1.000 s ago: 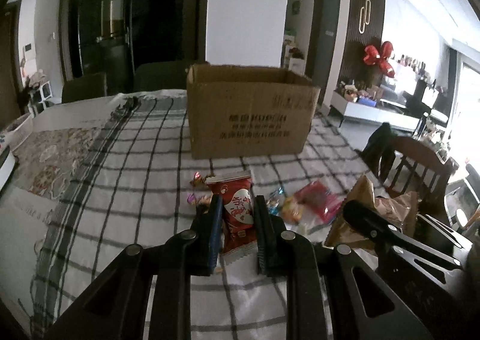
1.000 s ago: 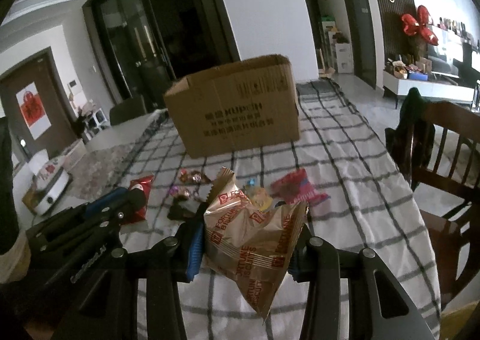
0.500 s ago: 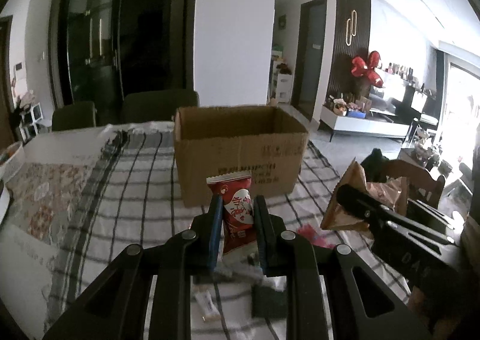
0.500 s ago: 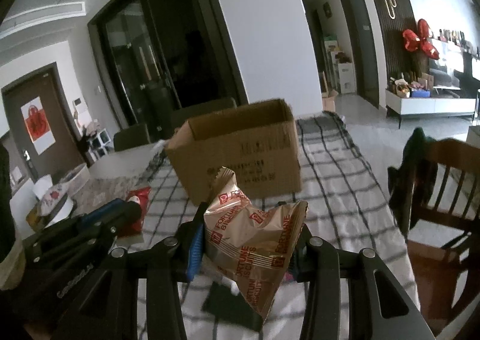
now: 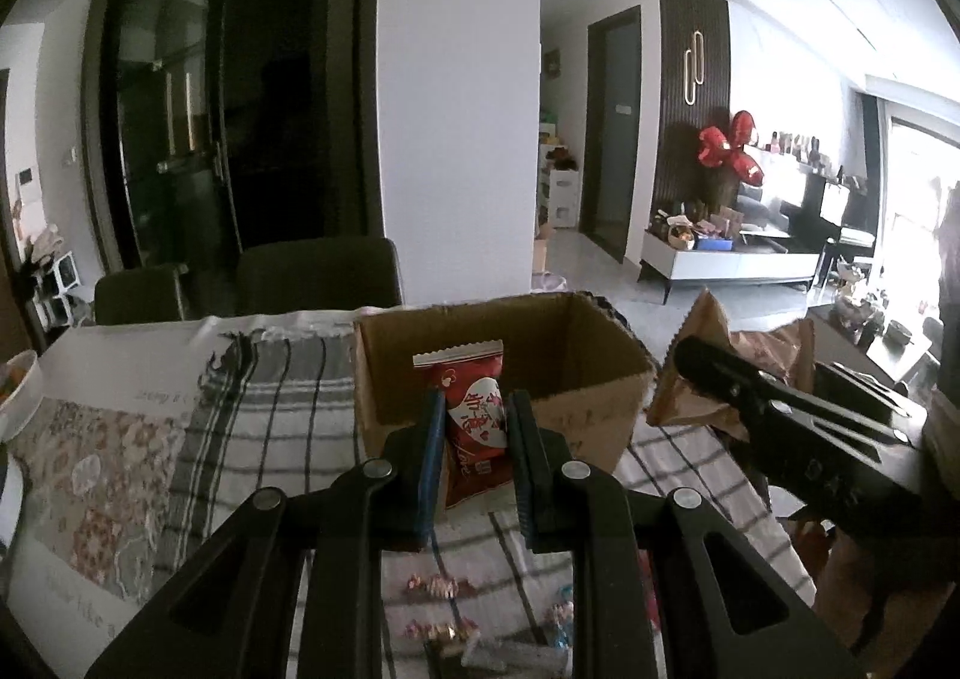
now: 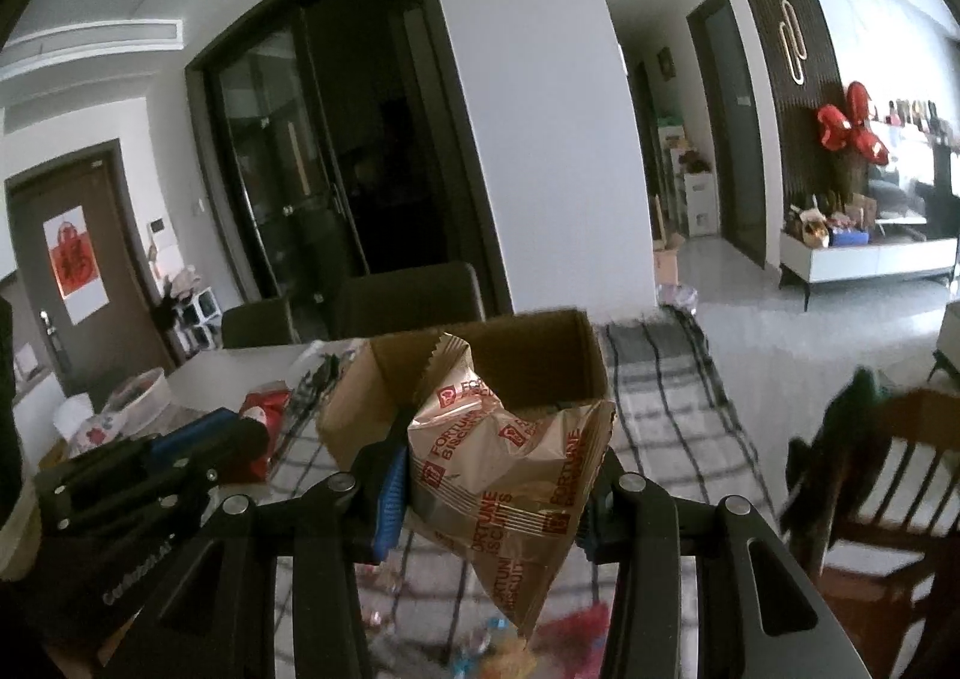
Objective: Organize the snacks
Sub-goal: 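Lift both held snacks and carry them over the cardboard box, then open both grippers to drop the snacks into the box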
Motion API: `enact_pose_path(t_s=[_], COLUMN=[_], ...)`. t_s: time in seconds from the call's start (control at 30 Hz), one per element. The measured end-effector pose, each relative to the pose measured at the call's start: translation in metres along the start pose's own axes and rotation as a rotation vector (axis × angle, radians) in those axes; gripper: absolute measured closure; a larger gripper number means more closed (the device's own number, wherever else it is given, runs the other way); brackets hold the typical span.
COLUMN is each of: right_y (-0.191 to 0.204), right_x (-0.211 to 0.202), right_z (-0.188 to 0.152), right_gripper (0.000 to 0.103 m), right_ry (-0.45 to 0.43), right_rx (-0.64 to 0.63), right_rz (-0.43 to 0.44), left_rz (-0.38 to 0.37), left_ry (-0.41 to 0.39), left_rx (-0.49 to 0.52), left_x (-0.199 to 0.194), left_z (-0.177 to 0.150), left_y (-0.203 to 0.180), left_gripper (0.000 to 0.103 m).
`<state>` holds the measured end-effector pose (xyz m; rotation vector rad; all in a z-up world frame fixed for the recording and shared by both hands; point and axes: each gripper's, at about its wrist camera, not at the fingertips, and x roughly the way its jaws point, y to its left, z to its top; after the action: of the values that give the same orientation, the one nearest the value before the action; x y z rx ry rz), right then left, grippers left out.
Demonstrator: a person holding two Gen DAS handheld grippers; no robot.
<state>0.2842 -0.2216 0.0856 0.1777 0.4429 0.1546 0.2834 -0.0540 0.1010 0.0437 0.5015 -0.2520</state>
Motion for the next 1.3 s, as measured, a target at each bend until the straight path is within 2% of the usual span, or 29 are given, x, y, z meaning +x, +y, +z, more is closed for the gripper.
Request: enact_pose_path(t_s=[0.27,0.67,0.73,0.8,0.87,0.97,1.03,1.1,1.2,1.3], right_y=[-0.004,-0.013,-0.015,-0.016,-0.016,-0.018,-0.019,-0.018,-0.015,-0.009], right_x=[0.046,0.115,0.121,0.126,0.129,0.122,0.115,0.105,0.086,0.069], right_z=[0.033,0.047,0.046,0.045,0.046,0.044,0.042,0.04,0.034,0.031], right_gripper=[0.058,0.058,0.058,0.053,0.034,0.033,0.033,0.033,0.033,0.033], right_ry=[0.028,0.115,0.127,0.139,0.139,0.125,0.122,0.114,0.096,0.082], right_rx=[-0.025,-0.094,-0.099,-0.106,-0.108,-0.103,-0.088,-0.087,-0.089,-0.084], right_rz=[0.003,-0.028,-0.033,-0.041,-0.049,-0.064,-0.063,-0.064,-0.071,-0.062], left_rz=[-0.007,-0.025,-0.014,-0.004,0.004,0.017,0.033,0.044,0.053,0.057], left_ry=[0.039,0.136,0.135,0.132,0.126,0.118,0.109,0.102,0.092,0.071], left_rx=[-0.006,-0.017,-0.008,0.001,0.001,-0.01,-0.016,-0.01,-0.014,-0.004], left_x=[0.043,0.115,0.119,0.121,0.12,0.112,0.102,0.092,0.076,0.057], left_z=[0.025,0.038,0.039,0.04,0.041,0.04,0.037,0.035,0.031,0.026], left_y=[0.013,0.028,0.028,0.028,0.029,0.033,0.033,0.033,0.032,0.03], left_gripper=[0.082,0.081,0.075,0.067,0.061,0.057,0.046,0.043,0.034,0.032])
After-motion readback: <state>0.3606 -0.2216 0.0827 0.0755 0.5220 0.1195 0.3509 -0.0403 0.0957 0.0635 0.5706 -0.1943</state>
